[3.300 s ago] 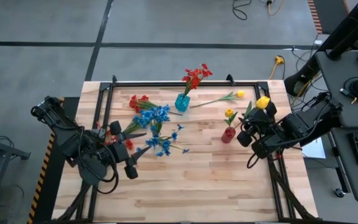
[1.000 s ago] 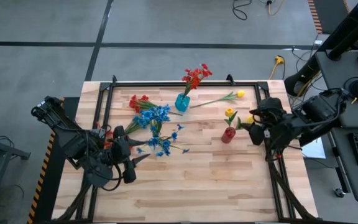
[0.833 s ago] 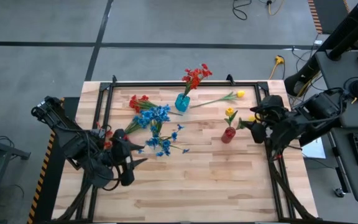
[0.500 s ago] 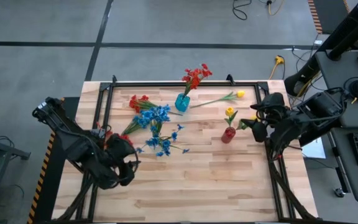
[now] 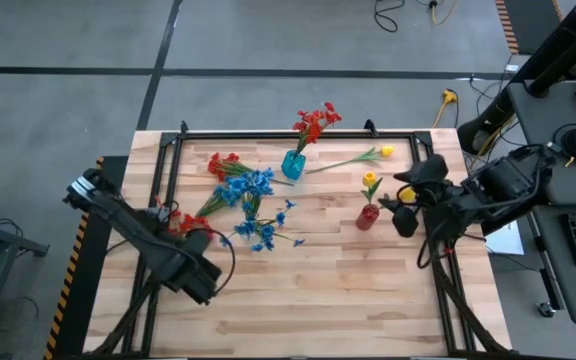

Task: Sort flowers into vase by color
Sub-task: Put the bottom red flowers into the blue vase

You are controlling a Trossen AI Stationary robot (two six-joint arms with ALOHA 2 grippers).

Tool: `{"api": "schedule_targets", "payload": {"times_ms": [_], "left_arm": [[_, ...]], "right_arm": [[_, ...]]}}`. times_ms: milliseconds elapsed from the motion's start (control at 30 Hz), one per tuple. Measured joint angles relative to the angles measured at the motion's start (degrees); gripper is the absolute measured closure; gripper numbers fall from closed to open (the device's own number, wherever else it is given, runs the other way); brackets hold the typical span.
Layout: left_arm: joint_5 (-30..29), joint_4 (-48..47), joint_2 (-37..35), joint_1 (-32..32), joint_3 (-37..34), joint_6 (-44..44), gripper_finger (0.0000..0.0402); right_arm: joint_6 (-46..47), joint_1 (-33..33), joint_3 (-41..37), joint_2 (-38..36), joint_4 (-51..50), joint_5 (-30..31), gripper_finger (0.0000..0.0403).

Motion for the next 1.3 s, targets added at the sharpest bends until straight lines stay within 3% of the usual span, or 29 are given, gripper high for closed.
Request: {"api": "schedule_targets", "payload": {"times_ms": [233,533,900,1300], "left_arm": [[7.7,3.4,0.6,0.4,-9.1,-6.3,0.0209],[9.7,8.6,0.7,0.4,-17.9,-8.7,0.0213],[10.7,19.4,0.7,0.4,-25.7,-9.4,0.0245],[10.0,19.3,0.7,0.4,-26.0,-11.1,0.0342]], "right_arm": [[-1.3,0.0,0.0,1.3,0.1,-0.2,0.0062],[-1.4,0.0,0.0,1.7,0.2,-0.2,0.0062],[-1.4,0.0,0.0,1.7,0.2,-0.2,0.0062],[-1.6,0.0,0.0,1.7,0.2,-0.1,0.0062]]}}
